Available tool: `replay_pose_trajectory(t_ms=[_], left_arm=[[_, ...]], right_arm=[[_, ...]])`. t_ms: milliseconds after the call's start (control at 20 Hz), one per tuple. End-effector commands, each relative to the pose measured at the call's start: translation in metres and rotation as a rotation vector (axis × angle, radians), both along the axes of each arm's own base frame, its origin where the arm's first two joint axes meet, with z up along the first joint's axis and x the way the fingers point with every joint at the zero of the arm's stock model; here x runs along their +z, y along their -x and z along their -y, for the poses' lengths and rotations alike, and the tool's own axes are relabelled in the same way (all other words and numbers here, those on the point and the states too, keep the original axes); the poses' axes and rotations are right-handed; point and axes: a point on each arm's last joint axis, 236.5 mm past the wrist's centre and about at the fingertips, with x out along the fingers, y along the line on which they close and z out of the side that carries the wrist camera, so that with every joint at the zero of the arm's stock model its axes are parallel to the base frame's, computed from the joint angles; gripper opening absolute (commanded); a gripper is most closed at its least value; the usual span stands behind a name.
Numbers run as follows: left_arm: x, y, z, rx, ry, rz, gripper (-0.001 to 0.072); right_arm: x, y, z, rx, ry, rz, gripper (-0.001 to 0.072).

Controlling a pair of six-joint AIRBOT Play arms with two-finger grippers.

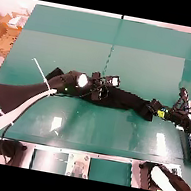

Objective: Fold the shirts.

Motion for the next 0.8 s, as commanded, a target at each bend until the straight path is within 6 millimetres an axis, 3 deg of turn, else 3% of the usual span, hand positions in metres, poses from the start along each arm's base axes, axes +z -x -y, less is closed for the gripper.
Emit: replay_pose_trajectory(t_ms=[0, 200, 300, 400, 550, 750], left_arm=[[0.013, 0.002, 0.004, 0.006, 0.017, -0.009, 0.0022], [0.098, -0.013, -0.010, 0.103, 0.114, 0.067, 0.0021], [0.142, -0.018, -0.046, 0.194, 0.139, 0.078, 0.0021], [0.170, -0.021, -0.107, 0.368, 0.140, 0.016, 0.0021], [0.173, 0.003, -0.199, 0.590, 0.071, -0.172, 0.0021], [0.134, 0.053, -0.263, 0.712, -0.070, -0.419, 0.0021]], right_arm=[[0.000, 0.000, 0.000, 0.000, 0.002, -0.001, 0.0017], [0.000, 0.000, 0.002, -0.004, 0.002, -0.001, 0.0017], [0.000, 0.000, 0.012, -0.032, 0.005, -0.001, 0.0017], [0.000, 0.000, 0.028, -0.081, 0.005, -0.002, 0.0016], [0.000, 0.001, 0.047, -0.144, 0.000, -0.002, 0.0016], [0.001, 0.000, 0.047, -0.149, -0.003, 0.000, 0.0016]])
